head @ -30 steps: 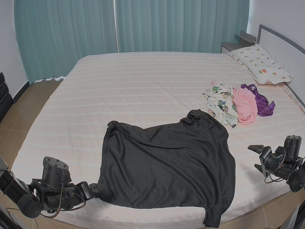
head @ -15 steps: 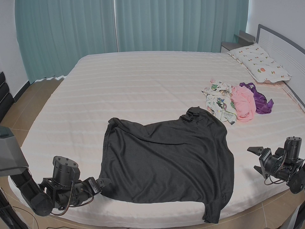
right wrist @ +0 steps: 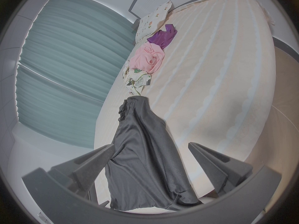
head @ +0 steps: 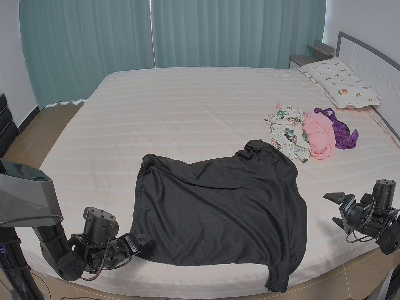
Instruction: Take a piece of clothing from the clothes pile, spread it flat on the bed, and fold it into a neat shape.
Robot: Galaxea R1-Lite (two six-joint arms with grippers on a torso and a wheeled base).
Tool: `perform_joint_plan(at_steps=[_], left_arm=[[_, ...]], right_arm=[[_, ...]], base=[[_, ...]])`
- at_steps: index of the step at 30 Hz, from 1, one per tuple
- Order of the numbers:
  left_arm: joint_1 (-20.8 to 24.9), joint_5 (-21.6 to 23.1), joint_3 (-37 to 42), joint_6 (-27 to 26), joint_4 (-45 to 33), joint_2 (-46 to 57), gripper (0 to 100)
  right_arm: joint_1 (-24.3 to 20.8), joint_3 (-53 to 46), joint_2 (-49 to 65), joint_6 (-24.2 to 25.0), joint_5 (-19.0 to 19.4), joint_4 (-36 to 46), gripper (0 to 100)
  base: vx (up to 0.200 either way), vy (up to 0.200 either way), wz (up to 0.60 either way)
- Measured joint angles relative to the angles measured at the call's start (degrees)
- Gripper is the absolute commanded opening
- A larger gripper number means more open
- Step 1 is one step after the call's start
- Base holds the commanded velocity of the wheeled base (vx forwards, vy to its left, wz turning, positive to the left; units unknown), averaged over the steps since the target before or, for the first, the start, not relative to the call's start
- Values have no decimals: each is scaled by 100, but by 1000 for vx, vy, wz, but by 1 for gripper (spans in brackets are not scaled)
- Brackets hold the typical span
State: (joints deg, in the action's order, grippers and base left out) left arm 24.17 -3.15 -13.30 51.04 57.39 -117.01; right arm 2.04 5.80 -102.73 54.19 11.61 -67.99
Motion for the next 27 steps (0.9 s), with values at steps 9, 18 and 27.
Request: perform_joint_plan(at_steps=[9,18,27], left_arm=[[0,-544,24,-96,-46,-127,0],[-246,-845,625,-725,-134,102,0],[-885,-868,1157,-1202,-363,441,0]], right_arm=[[5,0,-13,-2,7,-2,100],[7,0,-30,2,5,0,100],[0,0,-49,4,11,5,100]], base=[[0,0,0],[0,0,0],[0,0,0]])
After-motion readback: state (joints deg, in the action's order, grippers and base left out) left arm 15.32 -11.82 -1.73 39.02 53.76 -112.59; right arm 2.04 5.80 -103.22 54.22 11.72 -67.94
